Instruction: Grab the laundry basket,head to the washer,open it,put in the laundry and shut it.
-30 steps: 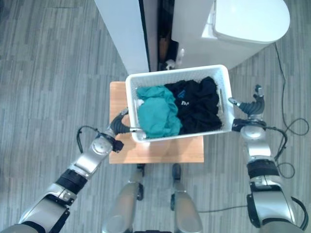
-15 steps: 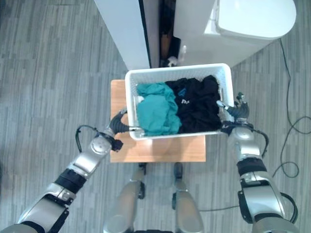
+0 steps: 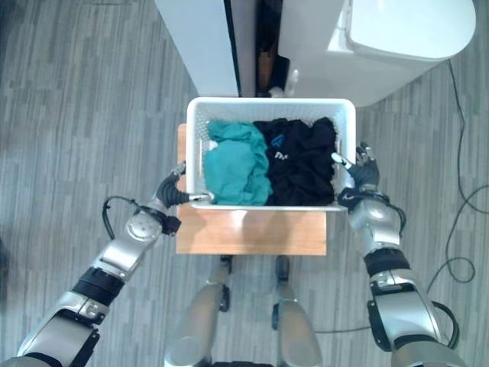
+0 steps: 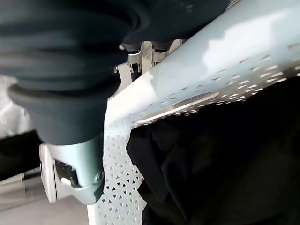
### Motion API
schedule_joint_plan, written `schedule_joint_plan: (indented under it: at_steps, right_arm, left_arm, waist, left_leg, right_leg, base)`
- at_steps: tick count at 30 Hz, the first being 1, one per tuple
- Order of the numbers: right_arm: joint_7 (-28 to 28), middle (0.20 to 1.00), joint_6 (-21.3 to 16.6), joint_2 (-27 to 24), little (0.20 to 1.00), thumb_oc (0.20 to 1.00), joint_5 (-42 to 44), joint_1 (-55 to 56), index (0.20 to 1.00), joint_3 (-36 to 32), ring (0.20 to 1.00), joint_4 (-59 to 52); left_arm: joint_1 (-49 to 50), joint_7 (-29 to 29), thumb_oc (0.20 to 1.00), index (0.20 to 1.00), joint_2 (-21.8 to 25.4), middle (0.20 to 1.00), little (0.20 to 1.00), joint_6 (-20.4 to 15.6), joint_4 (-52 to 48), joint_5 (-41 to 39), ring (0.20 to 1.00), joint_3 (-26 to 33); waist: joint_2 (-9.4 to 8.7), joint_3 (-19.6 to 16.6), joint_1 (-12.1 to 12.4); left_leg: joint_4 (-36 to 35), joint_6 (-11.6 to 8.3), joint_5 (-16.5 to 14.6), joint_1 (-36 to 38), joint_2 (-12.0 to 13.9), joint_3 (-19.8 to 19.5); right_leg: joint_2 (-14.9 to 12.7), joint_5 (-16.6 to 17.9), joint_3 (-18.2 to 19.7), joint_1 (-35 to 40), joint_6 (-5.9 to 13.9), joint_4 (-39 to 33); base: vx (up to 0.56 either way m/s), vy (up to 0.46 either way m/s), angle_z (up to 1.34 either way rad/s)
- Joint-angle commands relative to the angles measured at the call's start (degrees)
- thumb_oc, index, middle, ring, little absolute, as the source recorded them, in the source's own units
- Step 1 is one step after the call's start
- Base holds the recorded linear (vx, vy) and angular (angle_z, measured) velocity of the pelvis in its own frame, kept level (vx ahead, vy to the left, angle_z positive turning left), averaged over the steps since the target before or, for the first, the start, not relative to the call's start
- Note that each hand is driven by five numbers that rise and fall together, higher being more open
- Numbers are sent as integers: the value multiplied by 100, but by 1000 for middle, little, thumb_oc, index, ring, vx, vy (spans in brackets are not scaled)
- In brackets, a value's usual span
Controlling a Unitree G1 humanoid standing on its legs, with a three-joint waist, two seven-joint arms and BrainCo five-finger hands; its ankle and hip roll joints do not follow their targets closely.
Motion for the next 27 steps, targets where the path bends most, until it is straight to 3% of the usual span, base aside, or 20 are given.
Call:
schedule_joint_plan:
  at_steps: [1,10,16,21,24,27]
  right_arm:
    - [309,1000,-37,122,1000,1000,-250,-55,1000,267,1000,-659]
    - [299,1000,-259,152,1000,1000,-157,-156,1000,464,1000,-874]
    - [299,1000,-277,75,1000,1000,-59,-520,1000,811,1000,-867]
    - [390,1000,-253,-33,1000,1000,114,-613,1000,957,1000,-1061]
    - [446,1000,-262,-81,1000,1000,210,-464,1000,894,1000,-1377]
    - [487,1000,-375,-123,1000,1000,195,-183,1000,846,1000,-1561]
  left_arm:
    - [-568,111,1000,1000,-237,1000,1000,-486,-350,310,1000,-140]
    - [-2193,883,1000,1000,37,1000,1000,-454,1032,1304,1000,-503]
    - [-3207,705,1000,1000,9,1000,1000,-133,2961,1590,1000,-1173]
    - [-3440,373,1000,1000,48,1000,1000,30,3786,1812,1000,-1469]
    - [-3450,482,1000,1000,102,1000,1000,133,3847,1779,1000,-1304]
    - [-3572,1026,1000,1000,217,1000,1000,101,3832,1836,1000,-961]
  waist:
    - [-10,-321,97]
    - [-128,-297,-105]
    - [-167,-280,-291]
    - [-196,-263,-357]
    - [-213,-271,-342]
    - [-229,-279,-345]
  left_leg:
    - [589,-95,-841,-46,10,-287]
    - [623,-119,-863,-45,67,-303]
    - [624,-135,-830,-98,116,-229]
    - [670,-137,-844,-139,143,-189]
    - [725,-130,-875,-156,150,-169]
    - [751,-135,-890,-137,144,-186]
  right_leg:
    - [-193,-340,-40,-757,15,682]
    - [-178,-399,-27,-821,18,810]
    - [-169,-374,1,-939,59,857]
    - [-163,-342,31,-974,98,836]
    - [-164,-342,42,-978,101,838]
    - [-157,-379,39,-967,80,863]
  base:
    - [2,-7,6]
    - [-4,-4,3]
    - [-8,4,-2]
    - [-5,-3,-4]
    - [26,-30,-7]
    - [29,-37,-8]
